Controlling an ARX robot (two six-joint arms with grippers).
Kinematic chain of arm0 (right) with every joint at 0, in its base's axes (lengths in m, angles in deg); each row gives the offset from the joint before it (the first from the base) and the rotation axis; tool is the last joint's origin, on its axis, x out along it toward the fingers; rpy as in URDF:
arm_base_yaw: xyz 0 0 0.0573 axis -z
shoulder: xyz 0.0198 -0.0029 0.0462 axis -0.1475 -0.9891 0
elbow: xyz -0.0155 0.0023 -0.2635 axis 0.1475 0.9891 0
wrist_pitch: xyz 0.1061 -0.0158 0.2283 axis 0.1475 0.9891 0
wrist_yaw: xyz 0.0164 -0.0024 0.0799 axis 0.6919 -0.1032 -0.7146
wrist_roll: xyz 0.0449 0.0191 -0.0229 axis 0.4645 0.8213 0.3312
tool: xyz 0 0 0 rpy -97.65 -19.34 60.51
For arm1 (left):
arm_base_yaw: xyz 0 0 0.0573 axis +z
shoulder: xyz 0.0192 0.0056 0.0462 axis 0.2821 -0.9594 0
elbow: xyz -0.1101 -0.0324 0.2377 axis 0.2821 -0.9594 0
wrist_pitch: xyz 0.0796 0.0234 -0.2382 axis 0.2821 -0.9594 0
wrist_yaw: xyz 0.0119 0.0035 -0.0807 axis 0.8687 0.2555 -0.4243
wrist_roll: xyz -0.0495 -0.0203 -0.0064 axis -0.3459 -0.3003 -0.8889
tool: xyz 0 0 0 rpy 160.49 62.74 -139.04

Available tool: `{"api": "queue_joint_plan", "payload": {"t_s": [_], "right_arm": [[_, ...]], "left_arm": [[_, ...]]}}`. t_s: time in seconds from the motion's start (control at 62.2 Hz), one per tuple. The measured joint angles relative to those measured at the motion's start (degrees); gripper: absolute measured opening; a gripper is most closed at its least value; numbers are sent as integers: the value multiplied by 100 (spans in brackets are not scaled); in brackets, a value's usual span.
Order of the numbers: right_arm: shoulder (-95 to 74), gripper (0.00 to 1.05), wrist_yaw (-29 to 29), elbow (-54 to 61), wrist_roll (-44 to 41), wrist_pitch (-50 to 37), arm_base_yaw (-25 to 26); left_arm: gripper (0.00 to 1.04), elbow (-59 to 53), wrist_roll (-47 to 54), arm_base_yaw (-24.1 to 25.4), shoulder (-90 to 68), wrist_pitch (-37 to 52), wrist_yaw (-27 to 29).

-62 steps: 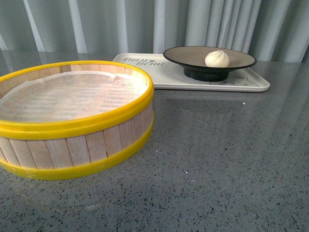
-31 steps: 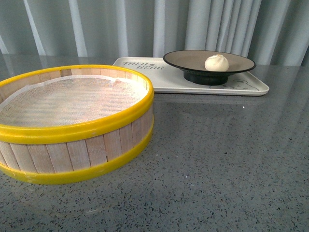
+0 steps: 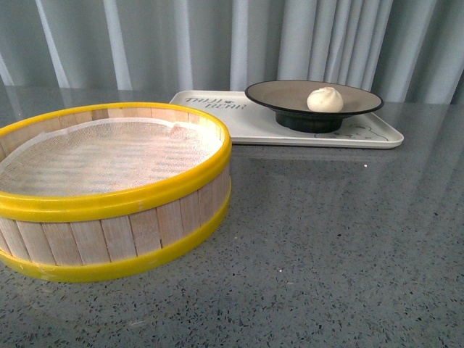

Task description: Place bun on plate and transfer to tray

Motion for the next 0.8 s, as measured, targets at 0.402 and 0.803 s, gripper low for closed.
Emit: {"api": "queue_joint_plan", "payload": {"t_s": [0.402, 0.803], "right_arm": [[682, 2, 0, 42, 0, 632, 0], [1928, 2, 0, 37, -2, 1932, -4]], "left_arm": [[98, 0, 0, 0, 0, 0, -4], [98, 0, 0, 0, 0, 0, 0]]}}
